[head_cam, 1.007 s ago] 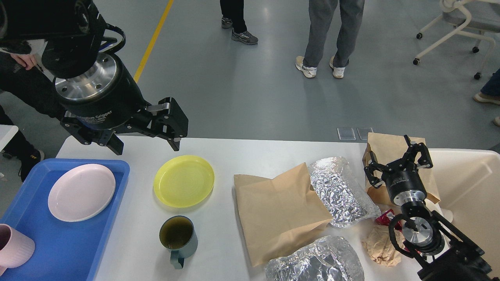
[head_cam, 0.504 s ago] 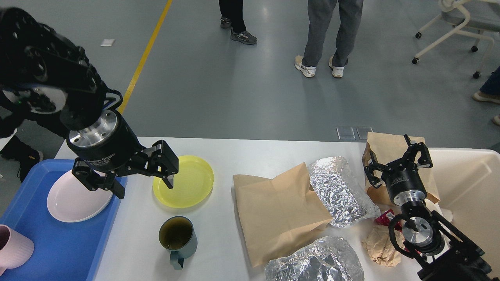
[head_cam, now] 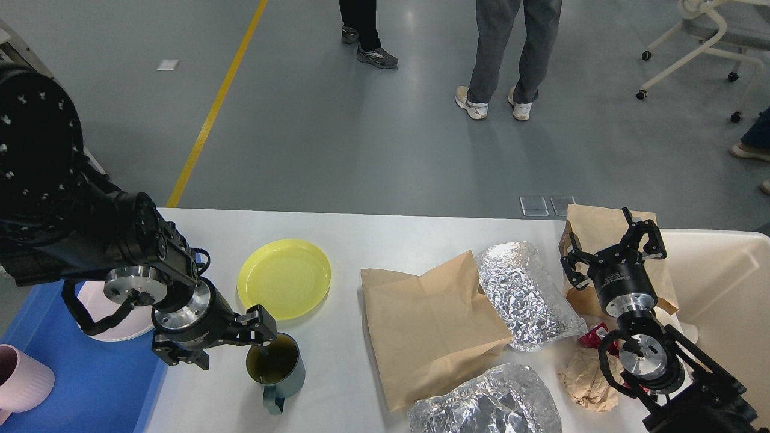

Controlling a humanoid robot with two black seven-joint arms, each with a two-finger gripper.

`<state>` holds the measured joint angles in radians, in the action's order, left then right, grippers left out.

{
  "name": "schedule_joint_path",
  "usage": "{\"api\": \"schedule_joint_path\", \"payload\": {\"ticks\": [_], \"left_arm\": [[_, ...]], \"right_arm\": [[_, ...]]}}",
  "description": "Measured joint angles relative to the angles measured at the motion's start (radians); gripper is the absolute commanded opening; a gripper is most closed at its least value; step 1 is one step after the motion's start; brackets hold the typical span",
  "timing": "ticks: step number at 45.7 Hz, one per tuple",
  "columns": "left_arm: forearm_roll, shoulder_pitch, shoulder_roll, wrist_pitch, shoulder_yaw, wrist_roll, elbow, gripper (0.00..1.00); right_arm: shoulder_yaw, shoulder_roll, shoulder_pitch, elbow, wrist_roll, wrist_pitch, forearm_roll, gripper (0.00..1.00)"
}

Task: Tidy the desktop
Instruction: 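Move the left gripper over the dark green mug and lower, then grasp the dark green mug with the left gripper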

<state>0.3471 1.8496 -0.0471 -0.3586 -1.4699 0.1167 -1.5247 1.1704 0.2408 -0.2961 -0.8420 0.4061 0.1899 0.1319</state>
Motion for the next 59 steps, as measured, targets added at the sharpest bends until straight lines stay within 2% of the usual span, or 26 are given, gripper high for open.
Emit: {"api": "schedule_joint_path", "payload": {"ticks": [6,19,25,30,34,43,47,51,57,59], "left_arm": [[0.003,-0.098,0.008,0.022,0.019,0.0,0.081,0.93],[0.004,-0.233,0.034,0.088,0.037,-0.002,0.19,0.93],[0.002,-0.276,0.035,0.134,0.064,-0.003,0.206,0.89],[0.0,-0.296,0.038,0.18,0.069,-0.004,0.211,0.7],[-0.005,-0.303,0.04,0.199,0.071,-0.006,0.211,0.58],[-0.011,-0.301,0.032,0.205,0.072,-0.008,0.212,0.39],[-0.014,-0.302,0.032,0.205,0.073,-0.008,0.212,0.27],[-0.015,-0.306,0.032,0.205,0.084,-0.008,0.212,0.22],[-0.016,-0.308,0.028,0.207,0.093,-0.009,0.212,0.02],[-0.016,-0.308,0.028,0.207,0.093,-0.011,0.212,0.0]], "right_arm": [[0.0,0.0,0.0,0.0,0.0,0.0,0.0,1.0],[0.0,0.0,0.0,0.0,0.0,0.0,0.0,1.0],[0.0,0.0,0.0,0.0,0.0,0.0,0.0,1.0],[0.0,0.0,0.0,0.0,0.0,0.0,0.0,1.0],[0.0,0.0,0.0,0.0,0.0,0.0,0.0,1.0],[0.0,0.0,0.0,0.0,0.0,0.0,0.0,1.0],[0.0,0.0,0.0,0.0,0.0,0.0,0.0,1.0],[0.0,0.0,0.0,0.0,0.0,0.0,0.0,1.0],[0.0,0.0,0.0,0.0,0.0,0.0,0.0,1.0],[0.0,0.0,0.0,0.0,0.0,0.0,0.0,1.0]]}}
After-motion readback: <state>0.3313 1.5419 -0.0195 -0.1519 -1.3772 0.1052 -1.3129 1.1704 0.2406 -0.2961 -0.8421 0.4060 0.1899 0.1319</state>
